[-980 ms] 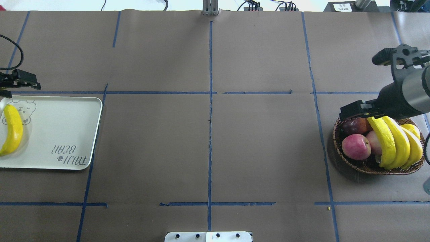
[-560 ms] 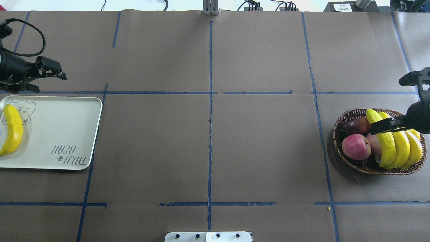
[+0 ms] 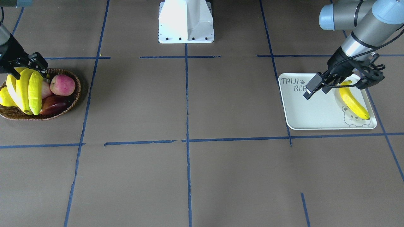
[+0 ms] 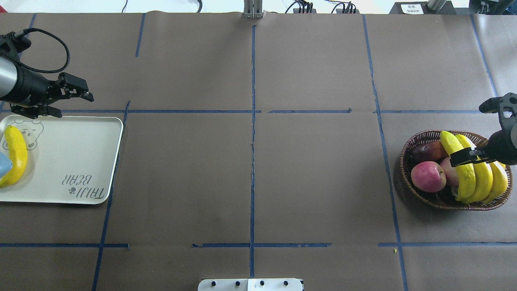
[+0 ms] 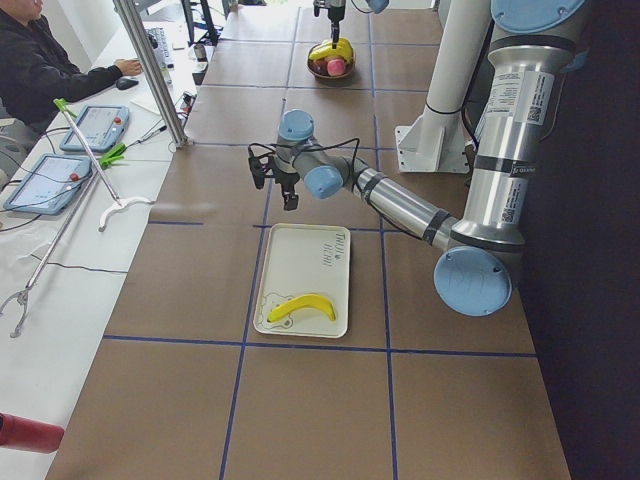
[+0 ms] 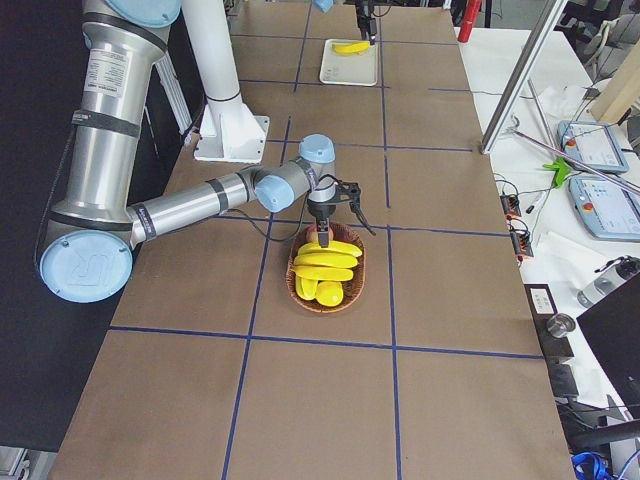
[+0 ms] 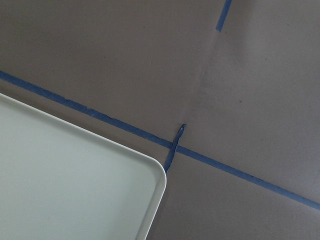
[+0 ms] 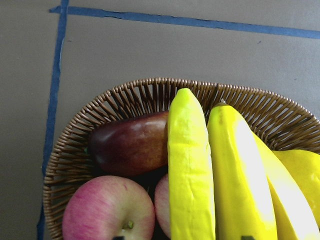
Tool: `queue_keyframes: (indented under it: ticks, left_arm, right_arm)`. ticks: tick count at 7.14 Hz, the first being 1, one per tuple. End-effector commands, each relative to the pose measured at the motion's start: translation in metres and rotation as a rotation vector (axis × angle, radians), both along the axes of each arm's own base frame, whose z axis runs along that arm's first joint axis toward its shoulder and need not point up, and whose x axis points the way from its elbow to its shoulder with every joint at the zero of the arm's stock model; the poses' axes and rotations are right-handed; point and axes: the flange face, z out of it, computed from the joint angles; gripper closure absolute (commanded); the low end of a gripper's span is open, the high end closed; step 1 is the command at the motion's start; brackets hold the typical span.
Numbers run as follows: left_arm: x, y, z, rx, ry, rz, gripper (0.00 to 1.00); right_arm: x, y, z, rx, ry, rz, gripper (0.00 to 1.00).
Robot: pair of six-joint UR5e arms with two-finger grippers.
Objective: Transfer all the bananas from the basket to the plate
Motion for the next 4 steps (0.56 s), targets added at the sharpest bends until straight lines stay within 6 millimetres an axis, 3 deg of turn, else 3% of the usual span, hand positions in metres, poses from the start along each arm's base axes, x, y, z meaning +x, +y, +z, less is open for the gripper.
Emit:
queue_keyframes:
  ticks: [1, 4]
  left_arm:
    - [0.001, 0.000, 0.000, -0.001, 0.001, 0.002, 0.01]
    - [0.001, 0.001, -0.001, -0.002, 0.004, 0.004, 0.01]
  right_arm:
    - [-0.009, 0.003, 0.003, -0.004, 0.003, -0.022, 0.20]
    - [-0.022, 0.009, 0.013, -0.019, 0.019, -0.054, 0.20]
